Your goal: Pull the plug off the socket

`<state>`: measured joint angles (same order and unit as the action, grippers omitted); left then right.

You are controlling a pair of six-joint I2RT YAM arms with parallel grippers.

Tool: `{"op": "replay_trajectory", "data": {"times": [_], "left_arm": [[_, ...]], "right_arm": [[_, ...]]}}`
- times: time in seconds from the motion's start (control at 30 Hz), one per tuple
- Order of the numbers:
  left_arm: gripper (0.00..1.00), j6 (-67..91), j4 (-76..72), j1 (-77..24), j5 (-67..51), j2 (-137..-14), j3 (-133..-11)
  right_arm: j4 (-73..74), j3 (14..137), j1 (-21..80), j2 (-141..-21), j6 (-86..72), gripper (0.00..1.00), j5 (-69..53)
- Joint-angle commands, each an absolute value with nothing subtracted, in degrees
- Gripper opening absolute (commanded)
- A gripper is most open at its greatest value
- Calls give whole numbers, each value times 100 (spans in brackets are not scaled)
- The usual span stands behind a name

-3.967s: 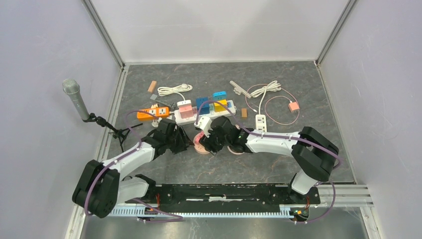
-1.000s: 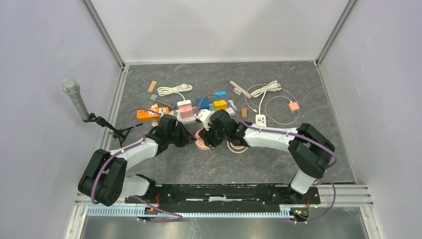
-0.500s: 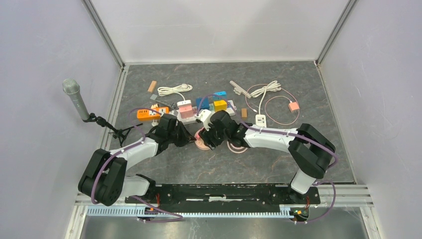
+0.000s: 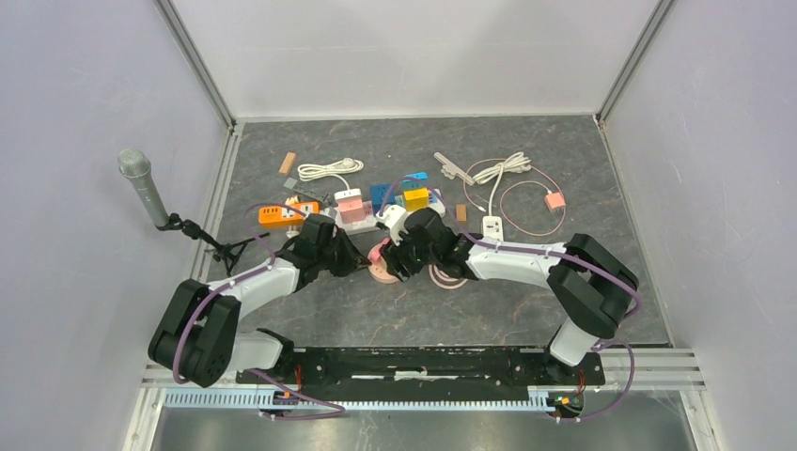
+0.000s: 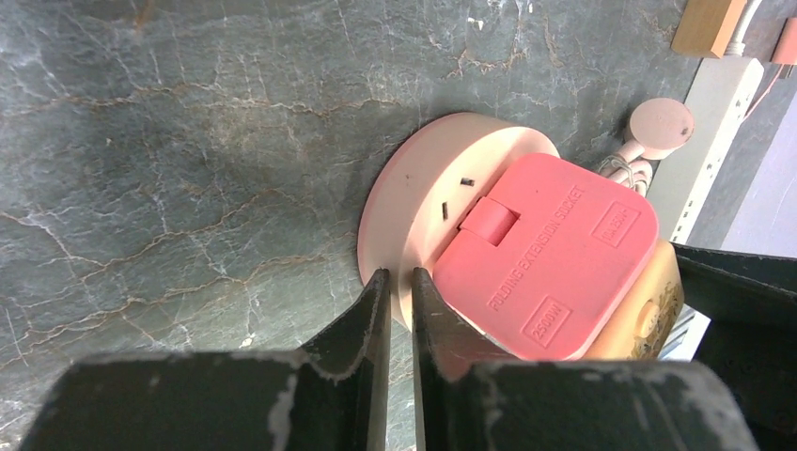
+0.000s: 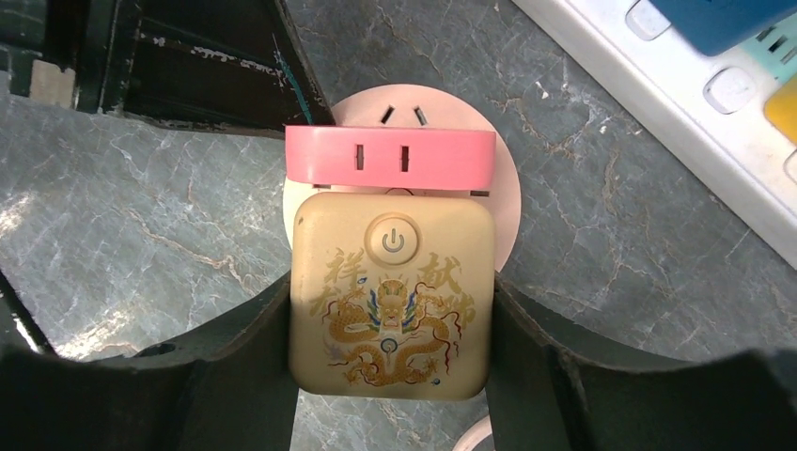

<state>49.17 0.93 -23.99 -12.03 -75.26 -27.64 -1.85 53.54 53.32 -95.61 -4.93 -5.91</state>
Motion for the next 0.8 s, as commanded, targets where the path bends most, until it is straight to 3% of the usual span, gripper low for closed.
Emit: {"op": "replay_trajectory", "data": {"times": [0.0,0.2,0.4,0.5,0.77], "left_arm": [[18,4644,899,-2487,-840,-7918,-2480],[18,4718,811,-2501,-863,-8038,-2443],[18,4744,792,-2497,-841,-8050,-2426],[18,4751,738,-2497,-829,-8064,-2391],[19,4720,809,-2496,-721,-8096,-2426]], "right_arm": [[-463,5736,5844,-9598,-393,0,-866],[-197,5865,6104,-9670,-47,0,-511],[-1406,5221,5356,-9058,-1016,0,-1951],[-1576,5261,5362,-9103,-1009,0,-2112],[-462,5604,5823,-9217,197,0,-590]]}}
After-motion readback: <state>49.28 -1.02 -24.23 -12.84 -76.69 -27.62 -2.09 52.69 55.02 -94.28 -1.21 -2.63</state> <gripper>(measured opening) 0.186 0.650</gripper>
